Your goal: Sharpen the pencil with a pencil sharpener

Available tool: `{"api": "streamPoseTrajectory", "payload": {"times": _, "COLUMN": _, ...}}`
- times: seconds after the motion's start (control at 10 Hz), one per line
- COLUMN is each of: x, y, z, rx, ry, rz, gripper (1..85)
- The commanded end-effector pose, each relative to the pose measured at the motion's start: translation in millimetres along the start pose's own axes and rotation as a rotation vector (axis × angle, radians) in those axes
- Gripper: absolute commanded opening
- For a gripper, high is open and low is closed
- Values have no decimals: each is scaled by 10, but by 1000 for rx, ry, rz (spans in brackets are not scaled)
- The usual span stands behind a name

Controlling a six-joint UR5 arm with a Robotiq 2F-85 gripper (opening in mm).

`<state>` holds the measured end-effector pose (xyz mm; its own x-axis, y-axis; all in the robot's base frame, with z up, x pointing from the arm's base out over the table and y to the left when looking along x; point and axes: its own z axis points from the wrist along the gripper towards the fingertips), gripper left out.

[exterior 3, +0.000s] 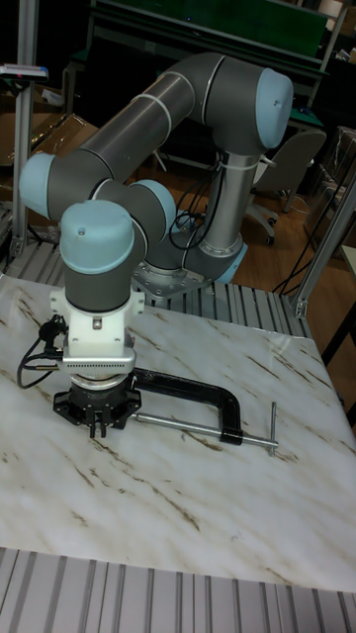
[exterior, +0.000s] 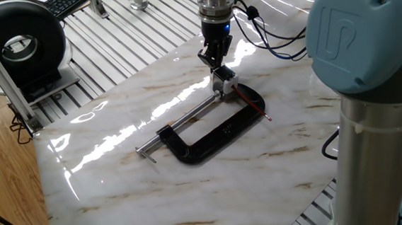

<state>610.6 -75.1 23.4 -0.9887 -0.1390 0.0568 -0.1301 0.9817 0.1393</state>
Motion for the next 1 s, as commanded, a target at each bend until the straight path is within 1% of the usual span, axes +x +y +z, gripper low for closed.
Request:
{"api": "streamPoseTrajectory", "payload": {"times": 0.0, "x": -82, "y": 39, "z": -15, "rx": -20, "ry": -32, "rz": 20, "gripper": 10}}
{"api": "streamPoseTrajectory", "payload": {"times": 0.1, "x": -89, "y": -6, "z": -15, "rx": -2, "ry": -34, "rz": 18, "gripper": 10}}
{"api": "streamPoseTrajectory", "payload": {"times": 0.2, "x": -115, "y": 43, "z": -17, "rx": -21, "ry": -44, "rz": 26, "gripper": 10}}
{"api": "streamPoseTrajectory", "payload": {"times": 0.3, "x": -202, "y": 64, "z": -22, "rx": -30, "ry": -78, "rz": 33, "gripper": 10}}
{"api": "streamPoseTrajectory", "payload": {"times": 0.4, "x": -257, "y": 20, "z": -26, "rx": -14, "ry": -99, "rz": 34, "gripper": 10}}
{"api": "streamPoseTrajectory", "payload": {"times": 0.5, "x": -290, "y": 32, "z": -30, "rx": -19, "ry": -112, "rz": 39, "gripper": 10}}
{"api": "streamPoseTrajectory", "payload": {"times": 0.6, "x": -298, "y": 31, "z": -31, "rx": -18, "ry": -115, "rz": 42, "gripper": 10}}
{"api": "streamPoseTrajectory", "payload": {"times": 0.7, "x": -282, "y": -3, "z": -29, "rx": -5, "ry": -109, "rz": 31, "gripper": 10}}
{"api": "streamPoseTrajectory", "payload": {"times": 0.9, "x": -293, "y": -9, "z": -30, "rx": -3, "ry": -113, "rz": 33, "gripper": 10}}
